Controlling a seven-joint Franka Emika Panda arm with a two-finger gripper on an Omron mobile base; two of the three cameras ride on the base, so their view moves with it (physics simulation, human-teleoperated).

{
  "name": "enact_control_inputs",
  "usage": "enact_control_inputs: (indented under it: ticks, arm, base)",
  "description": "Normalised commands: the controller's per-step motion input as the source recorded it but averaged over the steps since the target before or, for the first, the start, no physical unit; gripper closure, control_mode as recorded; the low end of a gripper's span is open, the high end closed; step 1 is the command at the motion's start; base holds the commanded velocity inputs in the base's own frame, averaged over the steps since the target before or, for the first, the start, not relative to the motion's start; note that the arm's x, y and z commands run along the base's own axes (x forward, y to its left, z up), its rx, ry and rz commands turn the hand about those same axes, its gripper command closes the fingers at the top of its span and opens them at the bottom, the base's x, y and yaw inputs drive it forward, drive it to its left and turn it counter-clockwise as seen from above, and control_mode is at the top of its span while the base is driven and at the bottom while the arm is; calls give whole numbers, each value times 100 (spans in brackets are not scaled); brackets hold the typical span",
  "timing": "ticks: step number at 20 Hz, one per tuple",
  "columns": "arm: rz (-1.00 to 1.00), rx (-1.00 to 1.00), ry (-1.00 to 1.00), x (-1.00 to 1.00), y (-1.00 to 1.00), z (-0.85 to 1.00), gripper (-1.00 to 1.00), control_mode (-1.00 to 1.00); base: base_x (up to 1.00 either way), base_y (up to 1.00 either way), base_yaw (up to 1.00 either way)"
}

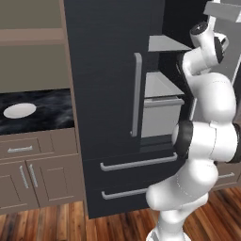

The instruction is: Move the hot dog bun to the plate on the dining table and place the condiment next to that plate. Then navigate to the fridge and take the sausage and place it on the plate as well.

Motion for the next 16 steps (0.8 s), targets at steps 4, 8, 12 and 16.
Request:
enact_control_inputs:
  ticks: [4, 8, 12, 16]
  arm:
    - [-4, 0, -1, -2, -49, 0, -100, -100]
    - [0, 3, 0, 0, -35, 0, -100, -100]
    - [0, 3, 0, 6, -37, 0, -100, -100]
    - [0, 2, 0, 20, -50, 0, -100, -100]
  base:
    - [0, 0, 0]
    - [0, 0, 0]
    - [0, 0, 0]
    - [0, 0, 0]
